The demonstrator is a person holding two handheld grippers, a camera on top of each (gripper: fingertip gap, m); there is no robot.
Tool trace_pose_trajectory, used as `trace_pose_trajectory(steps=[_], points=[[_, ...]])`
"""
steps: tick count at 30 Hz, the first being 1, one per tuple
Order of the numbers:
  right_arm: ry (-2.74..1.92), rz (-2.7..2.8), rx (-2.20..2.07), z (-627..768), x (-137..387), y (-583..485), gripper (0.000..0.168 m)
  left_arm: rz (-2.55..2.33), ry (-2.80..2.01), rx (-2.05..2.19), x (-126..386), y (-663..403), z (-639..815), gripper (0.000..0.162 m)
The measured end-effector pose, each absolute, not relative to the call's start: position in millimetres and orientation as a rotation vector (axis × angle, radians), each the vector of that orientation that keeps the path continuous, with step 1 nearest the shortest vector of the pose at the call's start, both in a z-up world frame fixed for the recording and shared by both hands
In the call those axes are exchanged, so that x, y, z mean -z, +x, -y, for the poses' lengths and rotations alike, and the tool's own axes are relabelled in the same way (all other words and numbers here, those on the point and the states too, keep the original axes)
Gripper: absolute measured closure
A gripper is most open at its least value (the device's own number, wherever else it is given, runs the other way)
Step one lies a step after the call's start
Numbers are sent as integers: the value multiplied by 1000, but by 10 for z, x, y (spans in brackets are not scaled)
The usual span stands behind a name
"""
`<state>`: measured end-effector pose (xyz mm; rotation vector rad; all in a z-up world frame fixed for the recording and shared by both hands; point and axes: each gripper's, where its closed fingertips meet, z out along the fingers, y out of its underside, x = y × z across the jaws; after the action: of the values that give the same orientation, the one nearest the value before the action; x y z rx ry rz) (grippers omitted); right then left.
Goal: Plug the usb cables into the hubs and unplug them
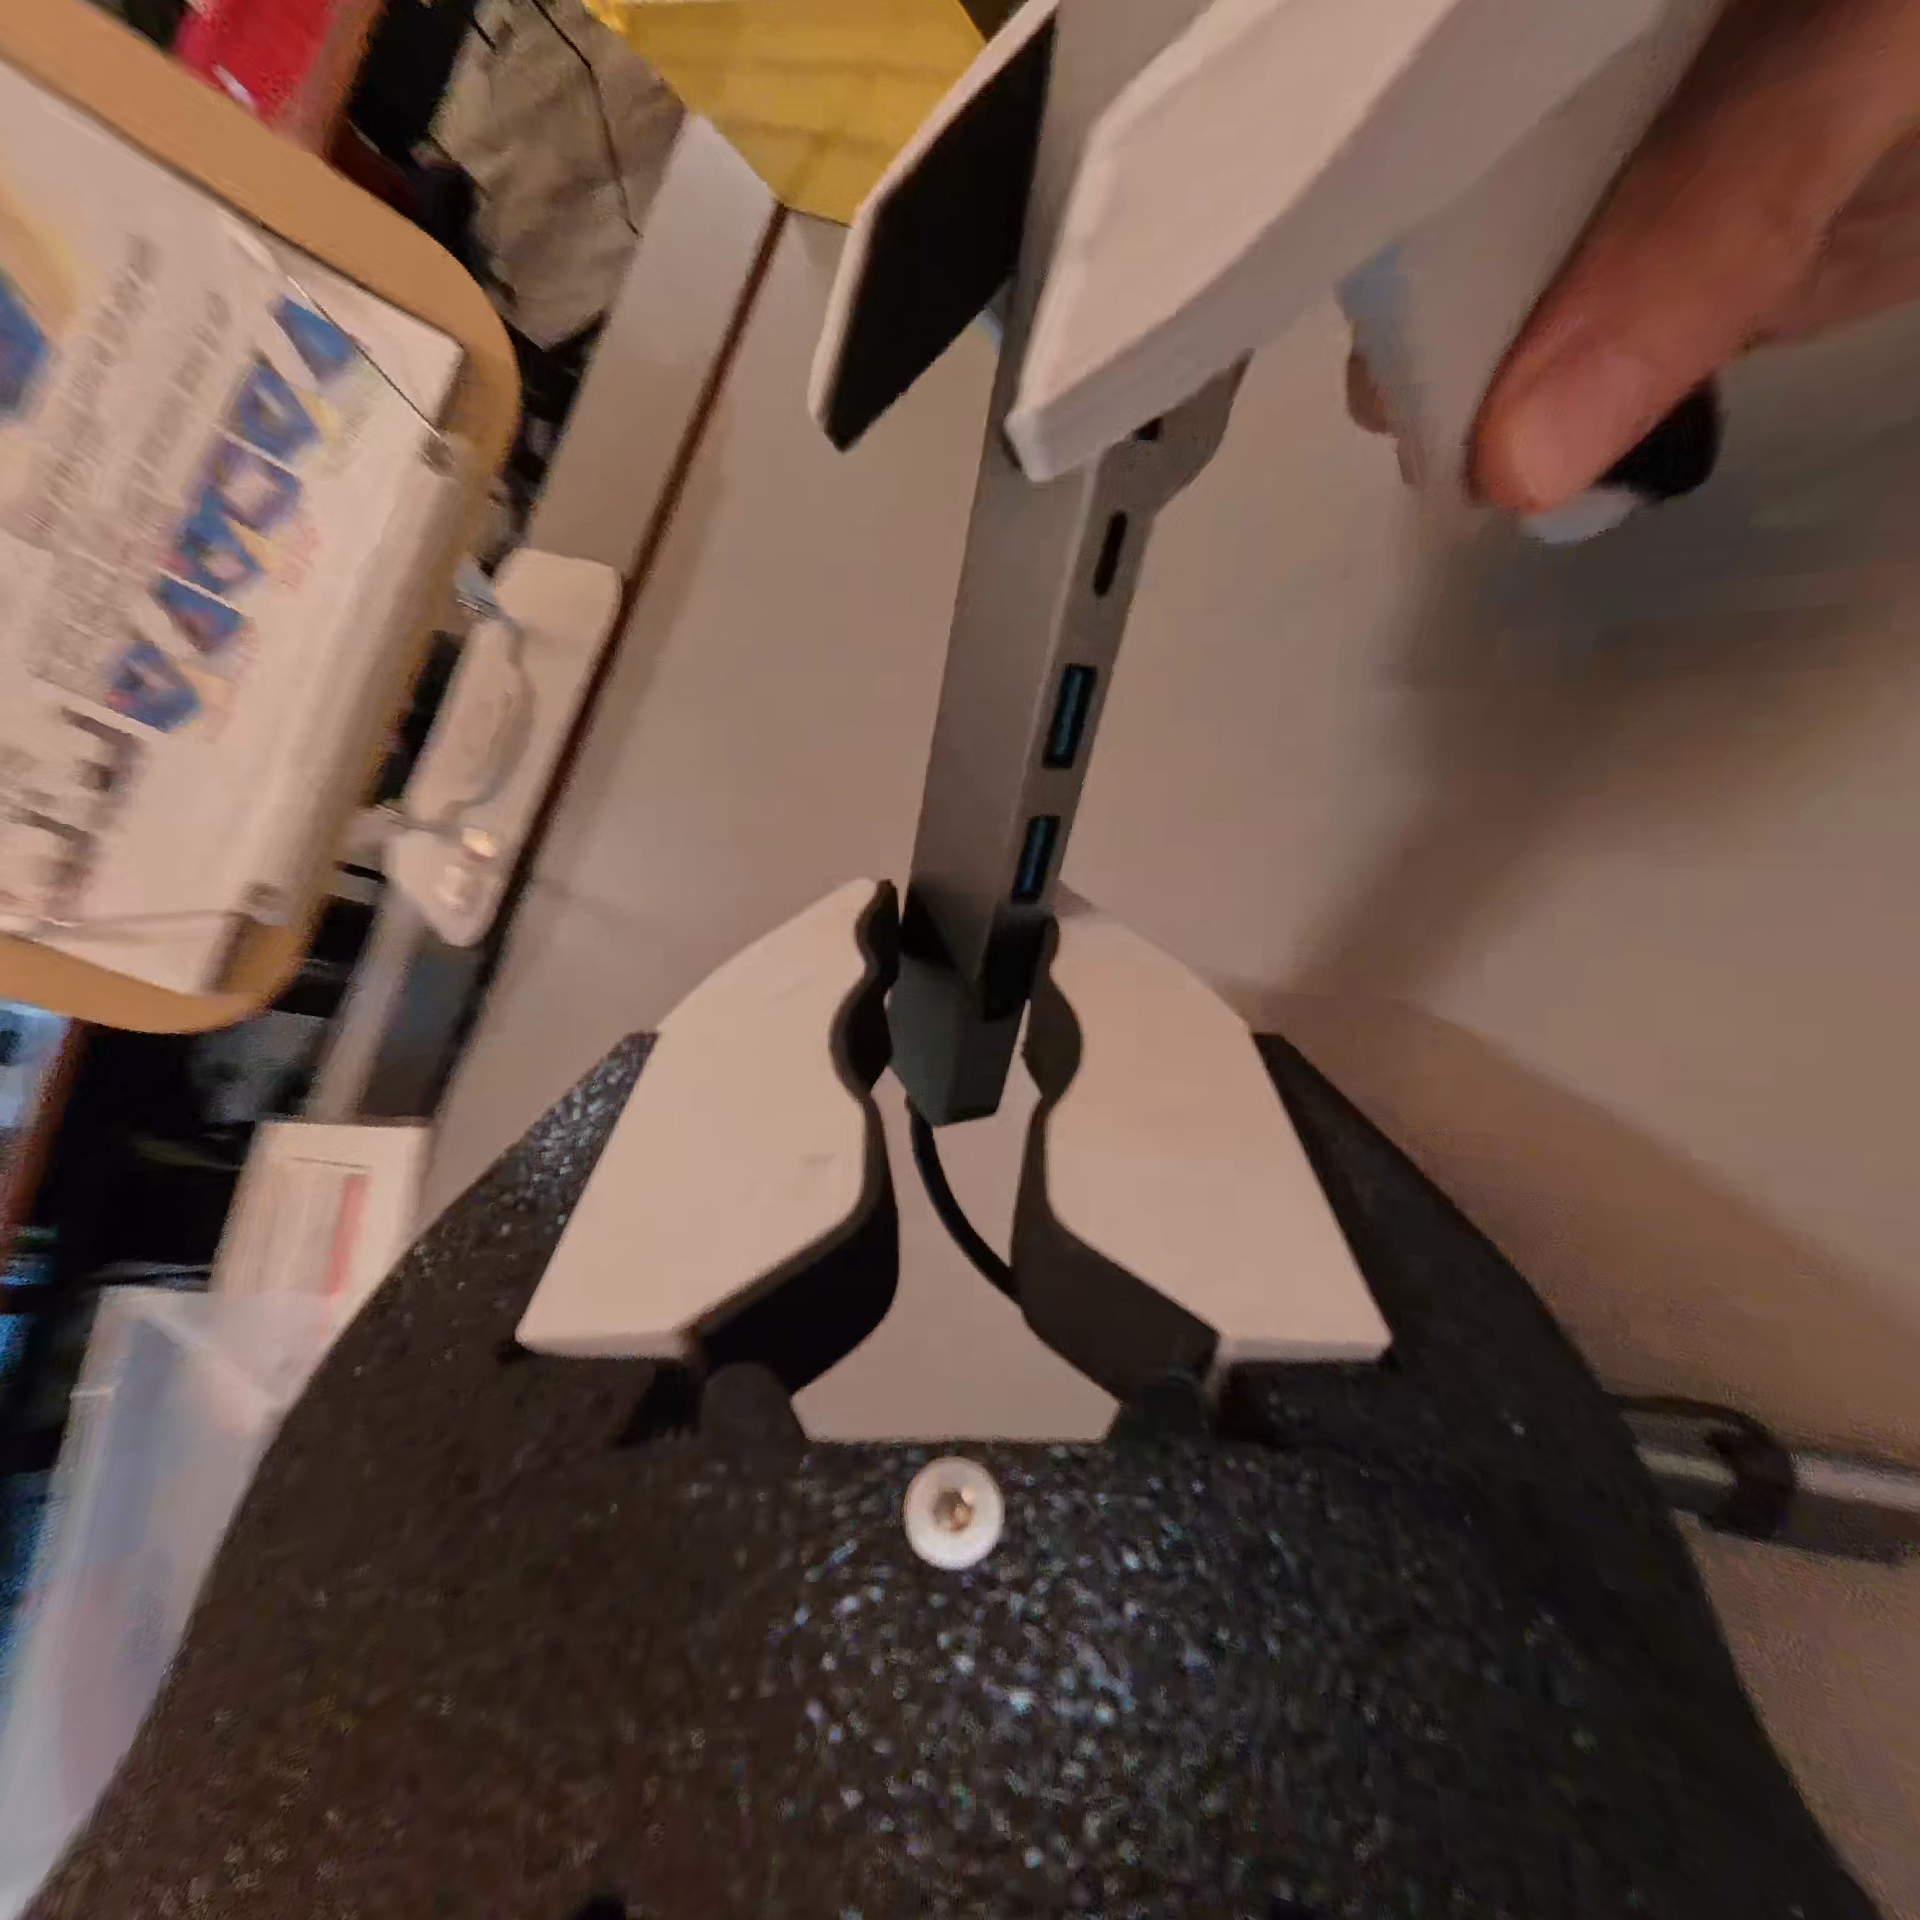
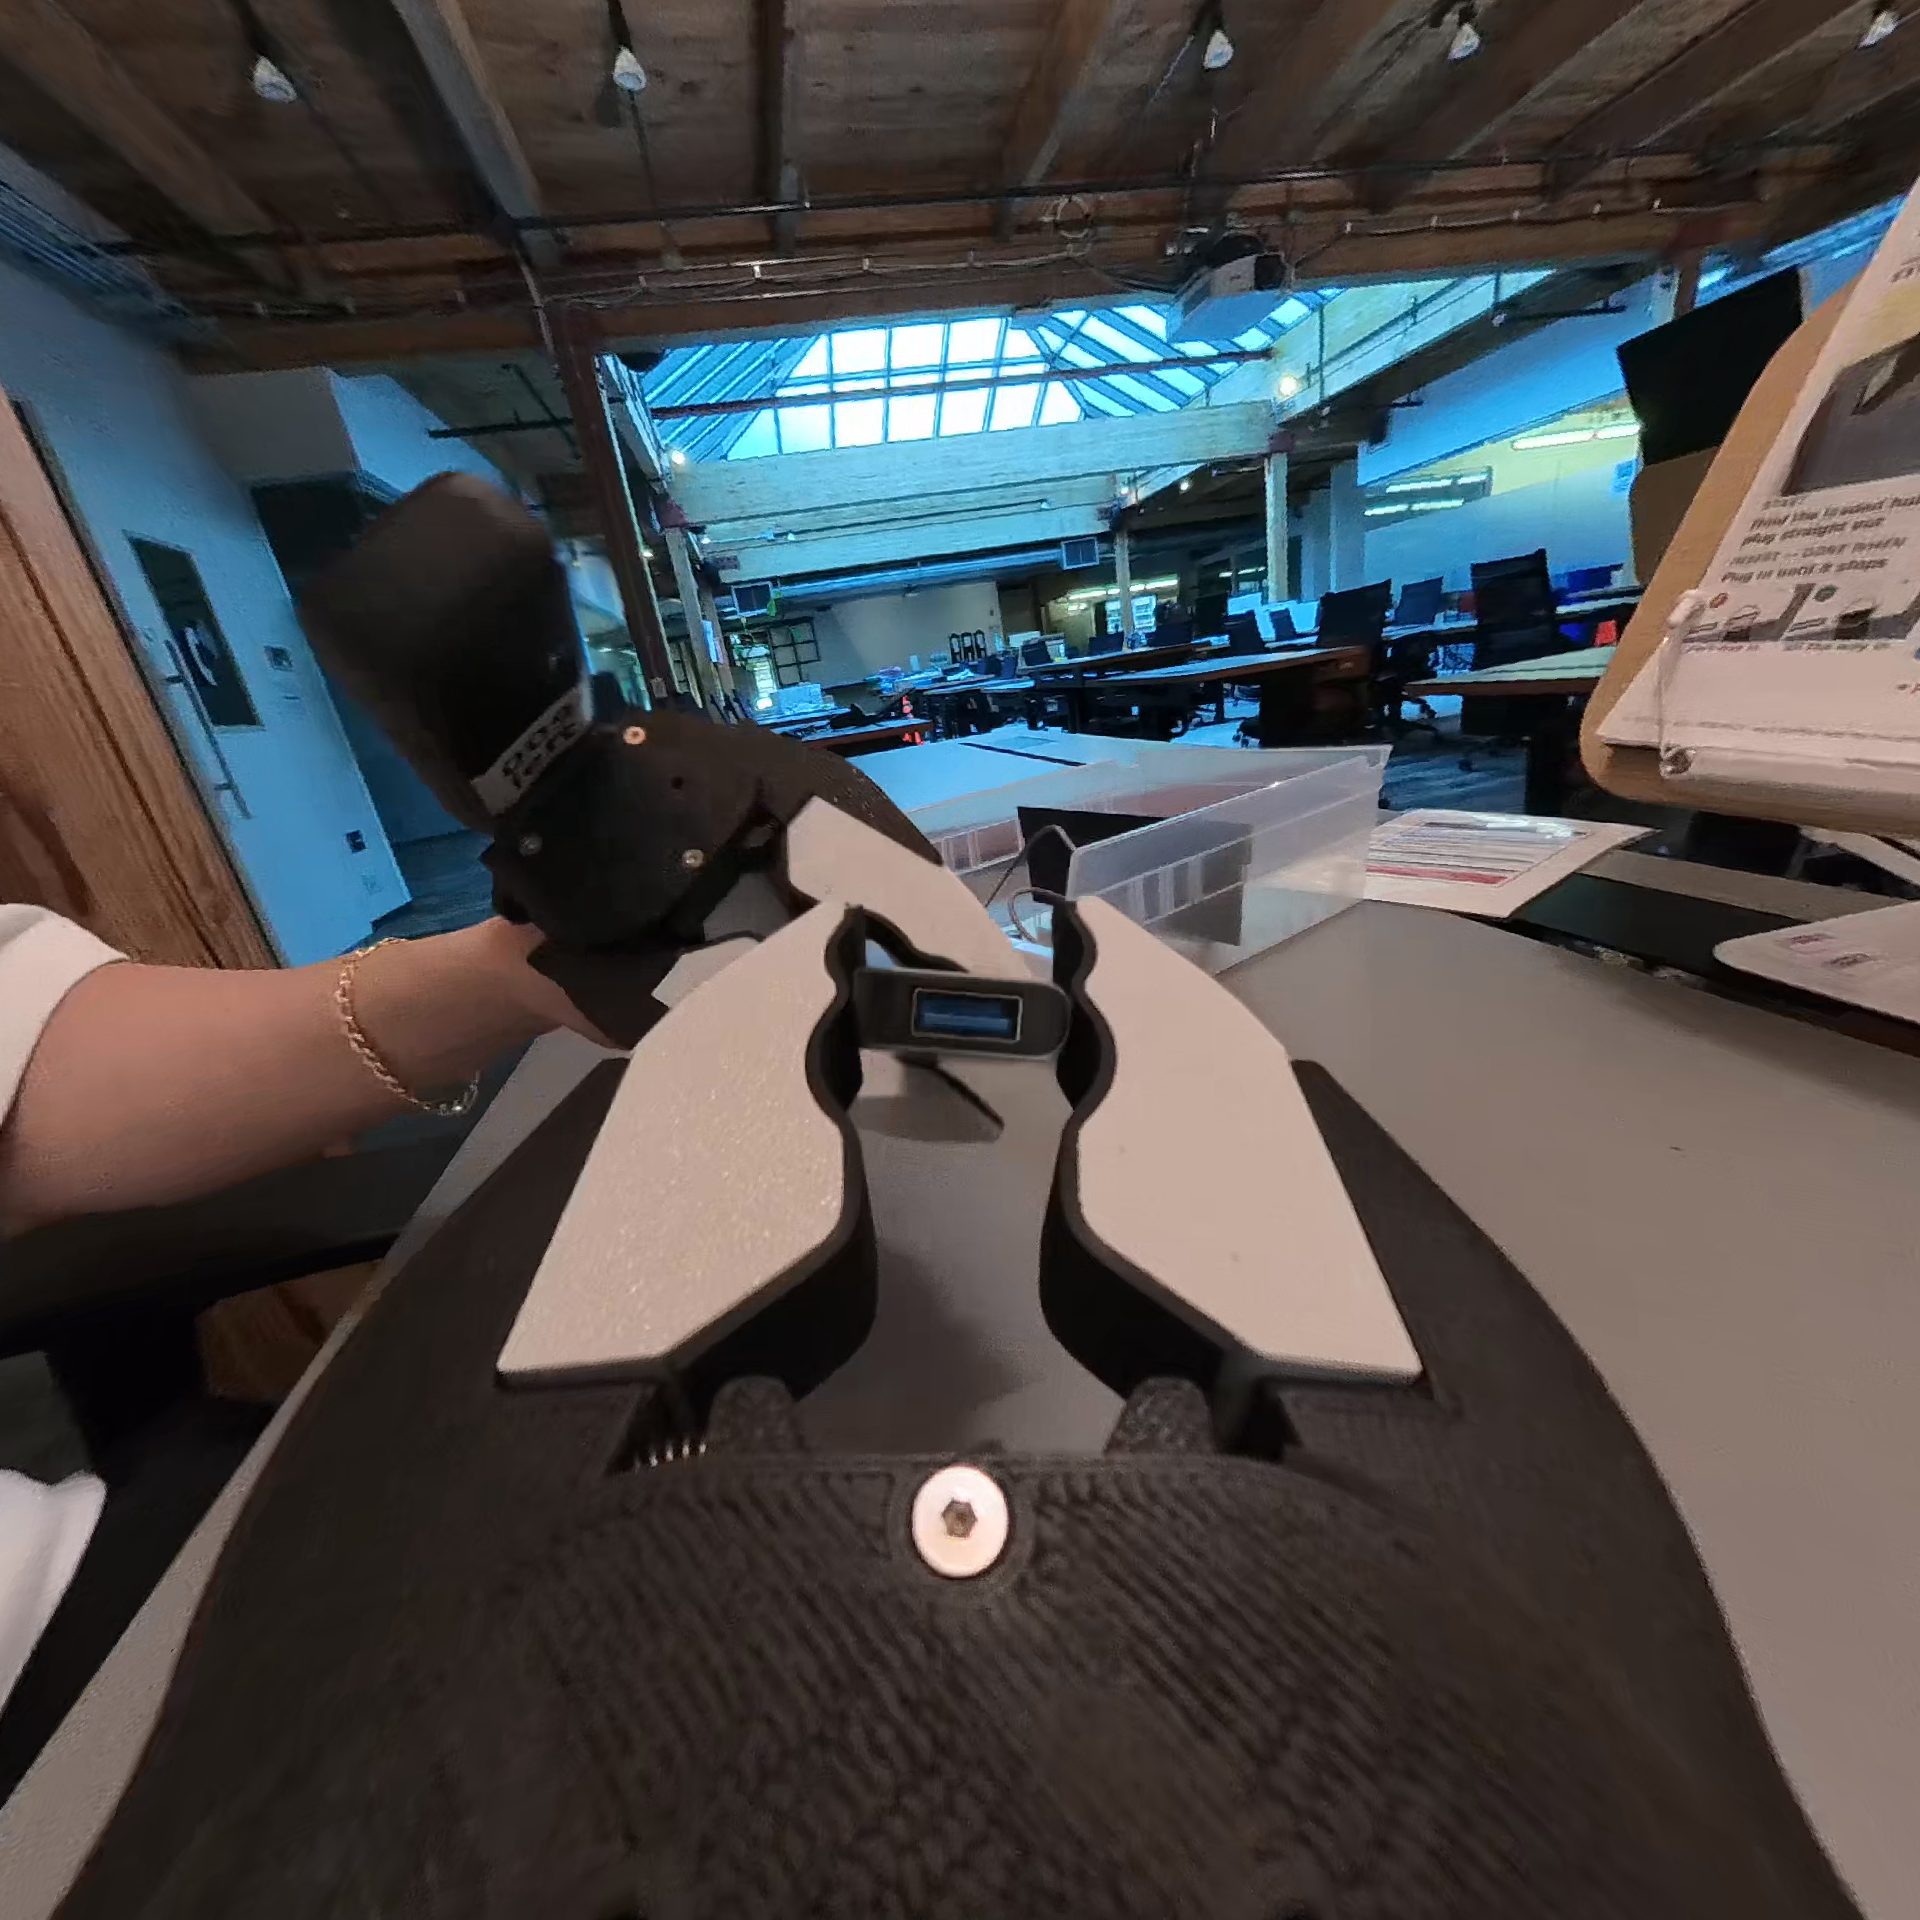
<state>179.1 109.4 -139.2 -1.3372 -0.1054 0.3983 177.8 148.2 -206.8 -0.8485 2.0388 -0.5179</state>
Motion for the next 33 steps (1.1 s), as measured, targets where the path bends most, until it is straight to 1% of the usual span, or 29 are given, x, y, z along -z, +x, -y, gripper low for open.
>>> trace_pose_trajectory(steps=[3,7,11,16,19,23,26,27,29,33], points=[[-1407,59,-491,-1127,1477,1824,133,-1953,-619,276,1840,1784,-1620,149],[-1441,47,-598,-1160,1520,1748,133,-1908,-283,2,1565,1757,-1696,152],[-1546,167,-596,-1193,1636,1529,130,-1916,-72,-76,1331,1754,-1685,152],[-1563,261,-714,-1162,1660,1278,117,-1907,193,-156,1140,1777,-1640,152],[-1509,201,-801,-1136,1579,1327,116,-1903,295,-239,1124,1773,-1682,152],[-1540,173,-698,-1193,1597,1411,115,-1934,360,-324,1212,1767,-1714,152],[-1590,180,-549,-1269,1654,1442,126,-1986,343,-337,1294,1769,-1713,152],[-1610,174,-488,-1297,1680,1475,132,-1996,335,-339,1307,1774,-1714,152],[-1619,174,-419,-1316,1693,1503,133,-2005,317,-340,1312,1788,-1717,152],[-1612,151,-425,-1334,1682,1504,131,-1990,324,-316,1289,1810,-1663,152]])
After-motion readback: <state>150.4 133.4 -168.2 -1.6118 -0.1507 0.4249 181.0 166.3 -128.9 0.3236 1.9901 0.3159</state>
